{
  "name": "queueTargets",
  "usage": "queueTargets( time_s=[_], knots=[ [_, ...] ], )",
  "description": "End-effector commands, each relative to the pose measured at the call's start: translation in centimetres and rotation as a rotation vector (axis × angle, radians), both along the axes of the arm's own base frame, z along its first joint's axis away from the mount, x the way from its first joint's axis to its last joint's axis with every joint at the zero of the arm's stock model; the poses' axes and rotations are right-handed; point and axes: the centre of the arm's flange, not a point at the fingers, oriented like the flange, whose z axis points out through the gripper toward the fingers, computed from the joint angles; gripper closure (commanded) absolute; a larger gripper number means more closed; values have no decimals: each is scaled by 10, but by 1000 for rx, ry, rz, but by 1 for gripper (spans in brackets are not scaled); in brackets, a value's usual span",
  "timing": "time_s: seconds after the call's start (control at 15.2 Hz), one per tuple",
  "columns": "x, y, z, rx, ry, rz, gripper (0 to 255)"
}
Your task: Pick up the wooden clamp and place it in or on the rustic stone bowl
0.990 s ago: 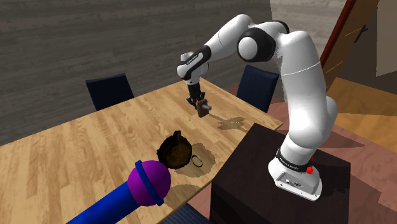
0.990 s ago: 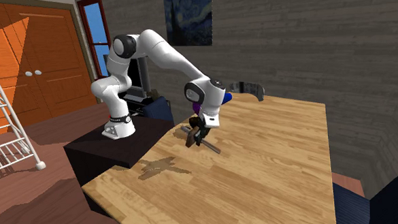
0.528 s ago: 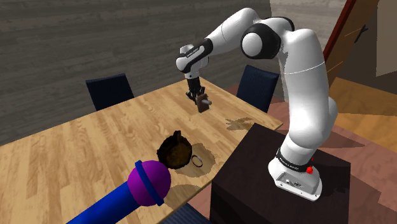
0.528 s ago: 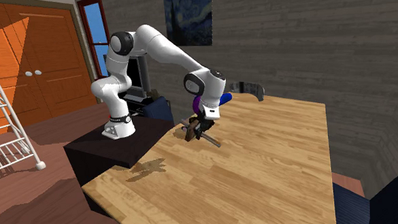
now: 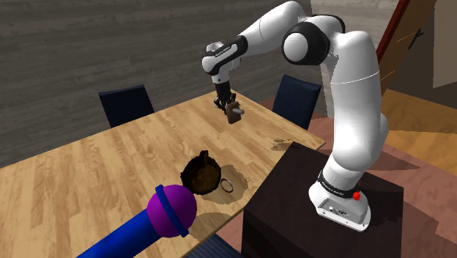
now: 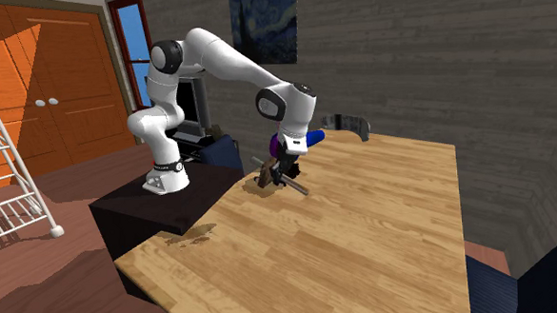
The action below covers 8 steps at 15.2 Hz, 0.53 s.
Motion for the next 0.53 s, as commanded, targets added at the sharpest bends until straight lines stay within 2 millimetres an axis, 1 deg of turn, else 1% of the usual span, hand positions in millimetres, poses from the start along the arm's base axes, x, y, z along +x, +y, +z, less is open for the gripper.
queueTargets(
  time_s=[0.0,0.46],
  knots=[
    [0,0,10,0,0,0,255],
    [-27,88,10,0,0,0,255]
  ],
)
